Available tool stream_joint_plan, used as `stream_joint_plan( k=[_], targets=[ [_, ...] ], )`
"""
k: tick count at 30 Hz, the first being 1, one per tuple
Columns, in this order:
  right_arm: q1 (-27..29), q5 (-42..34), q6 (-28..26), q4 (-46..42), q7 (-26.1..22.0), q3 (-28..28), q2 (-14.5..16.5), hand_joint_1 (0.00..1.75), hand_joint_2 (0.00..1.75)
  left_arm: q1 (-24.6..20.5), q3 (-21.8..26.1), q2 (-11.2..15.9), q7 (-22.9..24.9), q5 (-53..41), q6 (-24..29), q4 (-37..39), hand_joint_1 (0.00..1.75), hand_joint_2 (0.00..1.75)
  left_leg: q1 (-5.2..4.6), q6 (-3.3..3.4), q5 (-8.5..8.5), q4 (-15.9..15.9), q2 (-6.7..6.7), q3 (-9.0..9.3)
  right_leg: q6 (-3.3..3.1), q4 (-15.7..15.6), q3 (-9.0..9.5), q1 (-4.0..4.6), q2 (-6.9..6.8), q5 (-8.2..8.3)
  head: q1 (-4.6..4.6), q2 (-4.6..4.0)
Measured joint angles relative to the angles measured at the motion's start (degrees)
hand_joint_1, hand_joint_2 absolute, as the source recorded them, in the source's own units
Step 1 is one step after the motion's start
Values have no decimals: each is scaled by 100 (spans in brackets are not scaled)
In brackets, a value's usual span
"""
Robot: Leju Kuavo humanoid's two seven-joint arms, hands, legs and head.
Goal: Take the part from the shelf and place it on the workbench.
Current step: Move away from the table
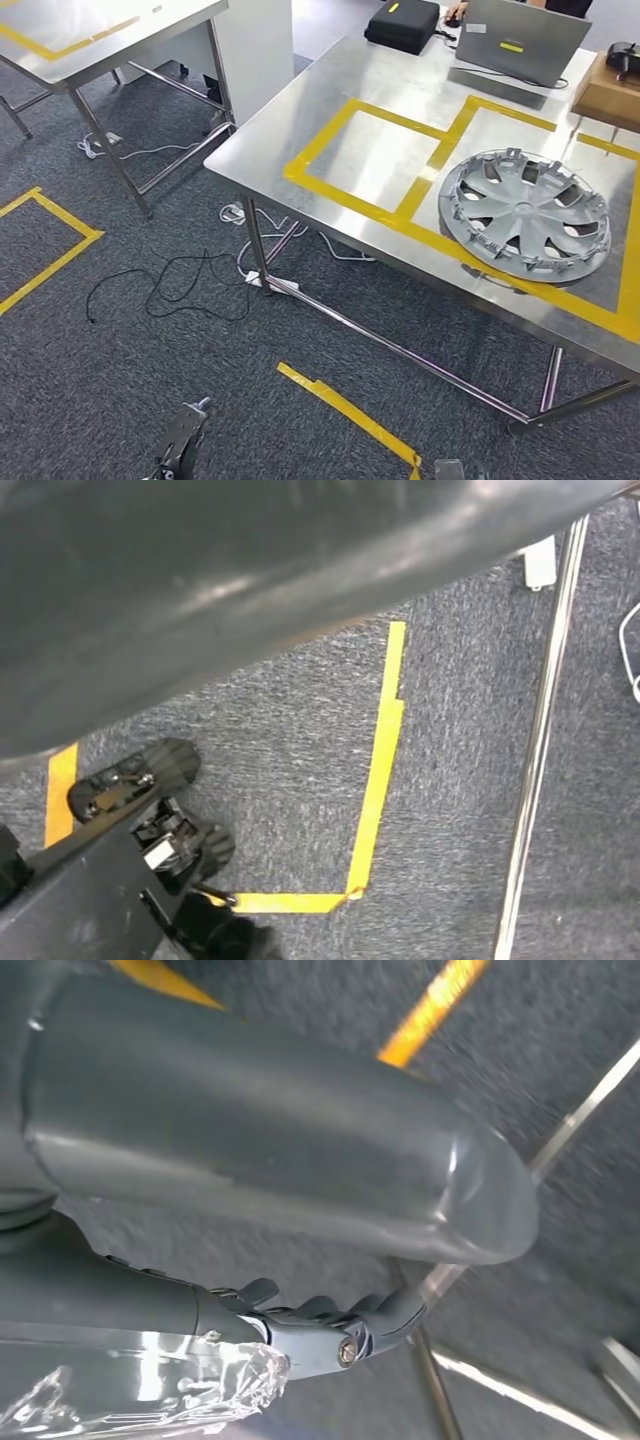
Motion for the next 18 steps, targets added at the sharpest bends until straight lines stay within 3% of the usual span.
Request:
stream_joint_plan(
  k=[1,2,3,5,6,7,9,12,14,16,17,18],
  targets=[
    [-49,-79,147,147,53,-112,-11,0,0,4,3,0,-22,8,9,0,0,0,-5,7,2,1,-14,-7,7,369,-172,-2,12,-136,1,0],
    [-92,-174,311,275,129,-232,-16,0,0,9,7,-1,-52,20,27,0,0,0,-9,11,4,3,-35,-11,8,566,-265,-3,18,-162,1,0],
    [-132,-266,449,394,214,-356,-19,0,0,12,13,-2,-85,36,51,0,0,0,-11,13,6,6,-63,-10,3,539,-250,-4,21,-75,2,0],
    [-201,-412,605,597,387,-592,-20,0,0,12,29,-11,-143,61,113,0,0,0,-12,6,7,11,-137,1,-27,-152,92,-9,82,340,3,0],
    [-237,-467,635,684,457,-692,-20,0,0,7,43,-20,-167,71,149,0,0,0,-21,-12,8,20,-176,-5,-47,-558,306,-20,198,501,2,0],
    [-271,-521,661,768,519,-787,-21,0,0,1,59,-33,-197,81,184,0,0,0,-27,-39,15,32,-214,-23,-61,-869,465,-29,295,597,-2,0],
    [-325,-605,687,909,613,-961,-21,0,0,-9,90,-62,-274,101,255,-1,0,0,-29,-114,45,49,-299,-77,-77,-1086,577,-37,402,606,-7,0],
    [-373,-679,713,1038,665,-1145,-18,0,0,6,116,-94,-375,116,353,-6,0,0,-20,-207,-3,131,-358,-144,-145,-1129,588,-57,234,628,-21,0],
    [-412,-702,738,1093,656,-1235,-14,0,0,4,123,-108,-420,118,434,-10,0,0,-17,-262,-312,622,-223,-365,-204,-1159,604,-69,93,642,-59,0],
    [-433,-702,747,1131,636,-1303,-13,0,0,11,134,-122,-447,124,508,-13,0,0,-6,-308,-663,1392,-110,-715,-233,-1158,605,-53,-55,633,-78,0],
    [-440,-696,750,1145,626,-1326,-13,0,0,26,143,-127,-456,131,542,-13,0,0,-1,-318,-720,1625,-89,-817,-240,-1155,607,-45,-124,628,-77,0],
    [-448,-689,751,1157,620,-1345,-13,0,0,43,151,-132,-466,143,573,-14,0,0,1,-319,-671,1664,-75,-827,-244,-1152,610,-39,-189,623,-77,0]
  ],
)
